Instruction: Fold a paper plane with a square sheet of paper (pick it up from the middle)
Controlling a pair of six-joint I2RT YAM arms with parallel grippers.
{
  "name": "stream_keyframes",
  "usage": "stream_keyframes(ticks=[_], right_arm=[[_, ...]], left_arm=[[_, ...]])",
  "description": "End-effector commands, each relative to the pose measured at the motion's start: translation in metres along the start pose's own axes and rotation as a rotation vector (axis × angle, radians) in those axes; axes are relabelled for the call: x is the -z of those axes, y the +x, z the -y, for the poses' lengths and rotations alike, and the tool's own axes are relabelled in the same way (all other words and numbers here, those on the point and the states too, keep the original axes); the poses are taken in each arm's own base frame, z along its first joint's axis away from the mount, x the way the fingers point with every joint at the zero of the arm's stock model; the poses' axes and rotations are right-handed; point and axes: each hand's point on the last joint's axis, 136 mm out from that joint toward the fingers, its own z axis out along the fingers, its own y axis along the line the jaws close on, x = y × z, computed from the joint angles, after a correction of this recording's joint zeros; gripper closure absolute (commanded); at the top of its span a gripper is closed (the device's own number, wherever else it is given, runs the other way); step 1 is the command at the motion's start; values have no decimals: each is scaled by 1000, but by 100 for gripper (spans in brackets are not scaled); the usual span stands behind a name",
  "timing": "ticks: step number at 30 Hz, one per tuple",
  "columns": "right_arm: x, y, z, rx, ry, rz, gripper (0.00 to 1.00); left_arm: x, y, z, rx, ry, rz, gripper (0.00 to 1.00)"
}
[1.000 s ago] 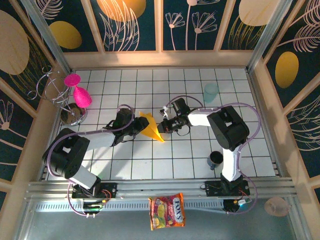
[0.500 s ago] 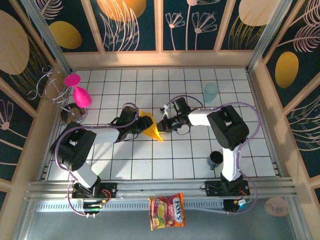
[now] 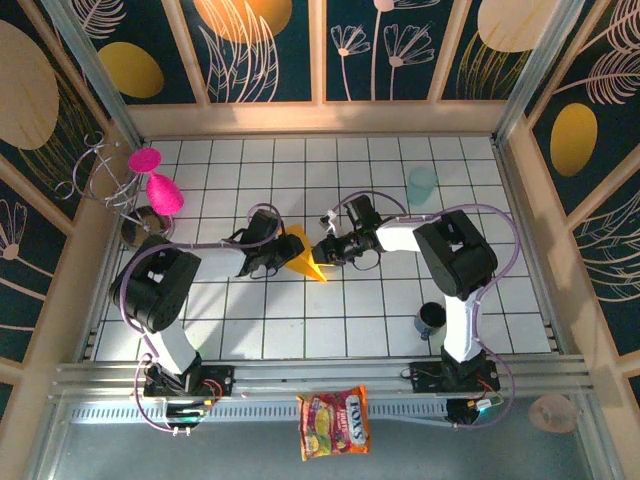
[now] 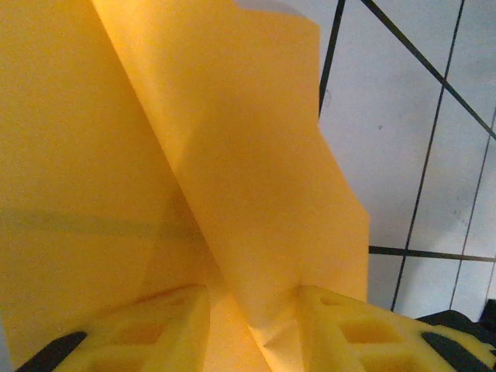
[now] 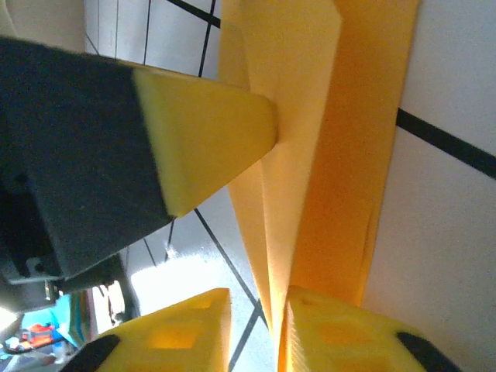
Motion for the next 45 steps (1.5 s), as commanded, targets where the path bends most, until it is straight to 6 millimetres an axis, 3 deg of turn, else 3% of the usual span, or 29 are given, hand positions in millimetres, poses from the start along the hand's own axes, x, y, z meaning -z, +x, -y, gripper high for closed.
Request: stream_keyframes(ticks=[1,8,17,24,45], right_arm=[[15,-5,-5,43,25,50,70],[26,-4,-3,87,79,123,65],[14,-1,-1,135,103,92,64],[5,3,-5,240,166,87,57],[-9,7,-7,362,182,70,65]], left_arm=[[-8,15,-44,26,-178,-42,66],[-6,15,-55,46,-218,-29,70],[-5,16,-61,59,-243,-26,73],[-4,16,-62,53,-256,-28,70],[-7,19,-65,53,-268,-45,69]])
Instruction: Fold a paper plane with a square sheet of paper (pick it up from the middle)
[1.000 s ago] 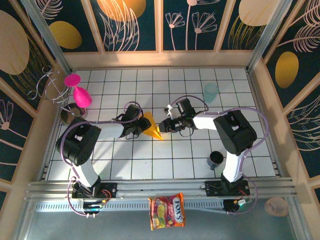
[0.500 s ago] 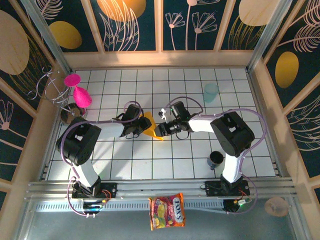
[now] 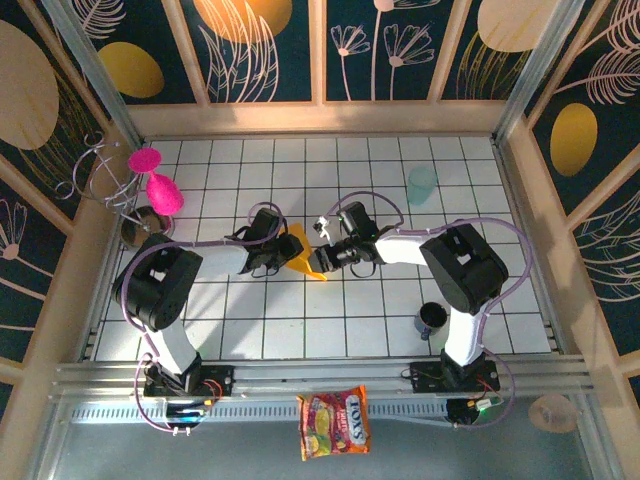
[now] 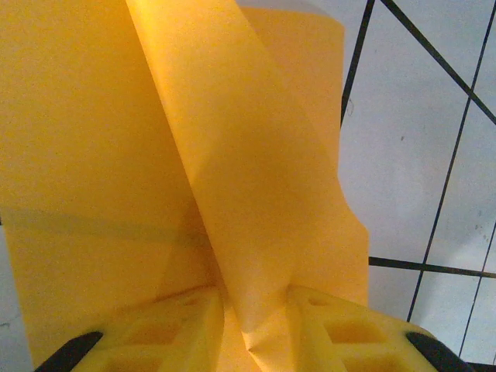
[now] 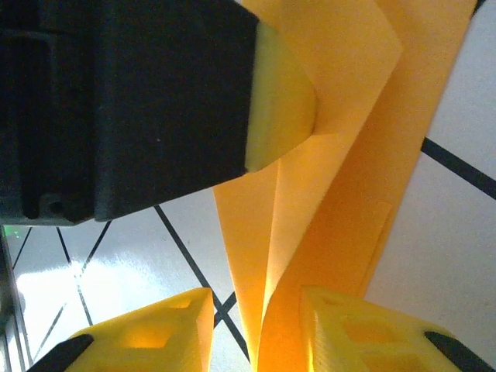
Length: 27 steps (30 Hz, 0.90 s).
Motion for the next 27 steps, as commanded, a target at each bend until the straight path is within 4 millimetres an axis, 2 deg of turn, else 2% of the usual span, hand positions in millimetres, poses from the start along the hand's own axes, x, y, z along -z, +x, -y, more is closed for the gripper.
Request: stream_keyframes(ticks=[1,6,20,24,27], right_arm=[[-6,2,-3,54,-8,-3,65],[-9,5,3,53,11,-10,65],[-12,13,8,45,4,-22,80],[-10,15,7,30,-32,-24,86],[-9,18,6,11,-60,-34,90]], left_arm=[[-8,19,-60,31,-217,-53,69],[-8,20,-62,31,-224,-52,68],[-6,19,-62,30,-228,-47,68],[-2,15,-56,24,-215,-32,68],[4,7,-41,11,-171,-7,68]])
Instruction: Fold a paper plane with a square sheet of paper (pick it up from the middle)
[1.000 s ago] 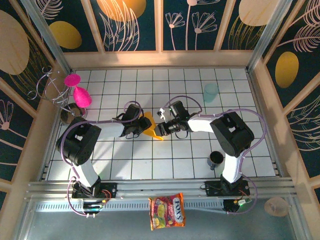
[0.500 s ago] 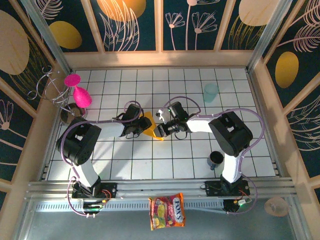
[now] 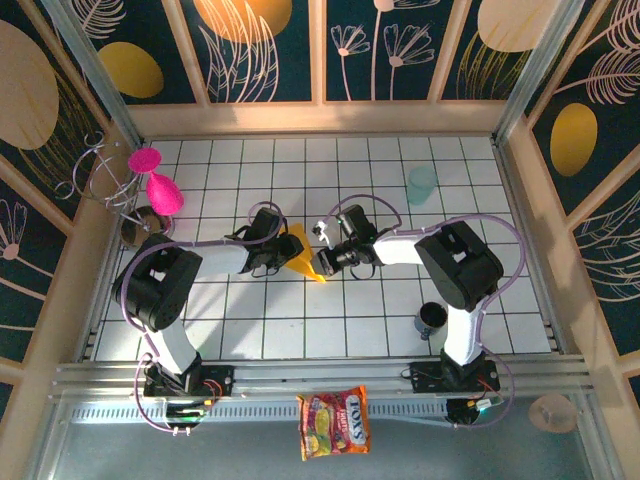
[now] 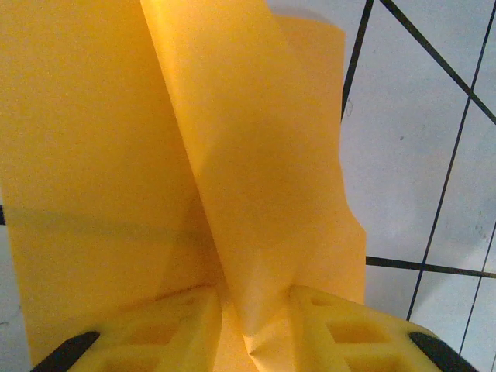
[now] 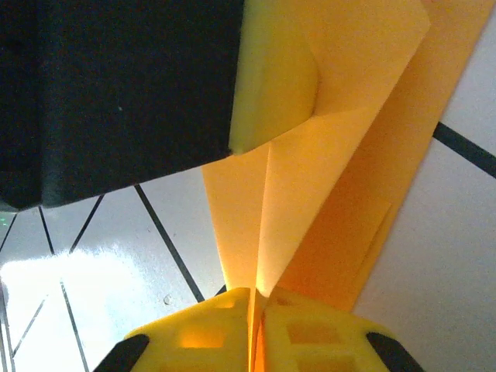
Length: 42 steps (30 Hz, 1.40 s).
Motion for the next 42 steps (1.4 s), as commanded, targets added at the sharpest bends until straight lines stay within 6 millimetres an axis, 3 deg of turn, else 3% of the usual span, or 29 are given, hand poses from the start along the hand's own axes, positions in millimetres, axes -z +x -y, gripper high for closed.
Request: stream_keyframes(ticks=[1,6,13,17,26,42], right_arm=[[-2,11,0,-14,-49,-21,92],[-3,13,-1,-48,-71,-40,95],[-8,22,2,-110,-80,-85,96],[-10,24,7,-160,-81,-94,97],[-1,19,7,-231,-149,-53,97],[2,25,13,-340,-222,-43,97]], left_arm=[[6,3,-34,6,-143,5,68],[30,-16,4,-15,-17,92,62],[48,-20,17,-13,93,152,63],[47,-8,32,-14,216,105,69],[33,6,37,-14,308,35,80],[23,18,41,-28,360,-30,84]])
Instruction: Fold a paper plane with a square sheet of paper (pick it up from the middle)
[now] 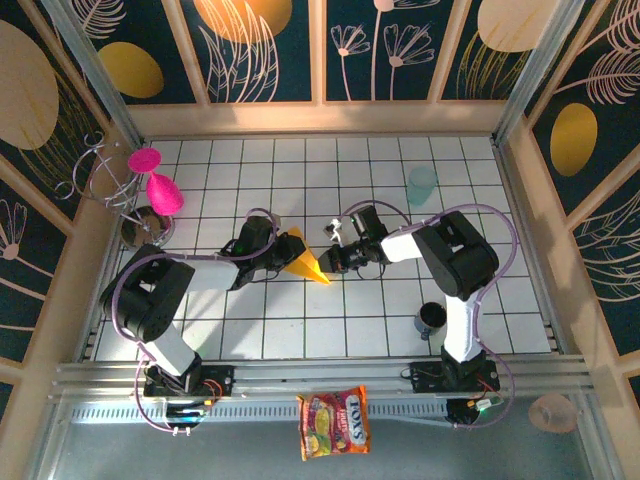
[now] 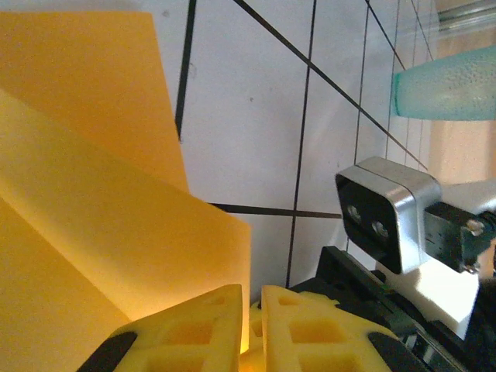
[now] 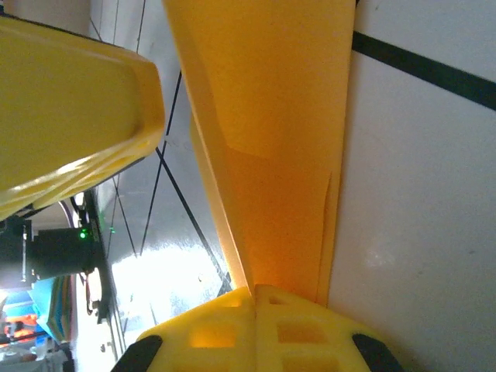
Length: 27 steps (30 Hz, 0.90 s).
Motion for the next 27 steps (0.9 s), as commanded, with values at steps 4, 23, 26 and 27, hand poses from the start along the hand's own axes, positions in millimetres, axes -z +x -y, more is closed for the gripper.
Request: stream_keyframes(ticks=[4,23,26,27], right_arm=[[-4,14,11,-86,-17,-33,97],[-7,19,23,-146,30,-70,96],[-7,19,24,-154,39,-73,96],[-7,19,24,-155,42,-73,96]], left_arm=[[-4,6,-1,2,33,-32,84],[-19,8,-13,5,-5,-56,88],[-20,6,-14,-1,-16,-55,88],[-21,5,-13,-5,-15,-54,88]])
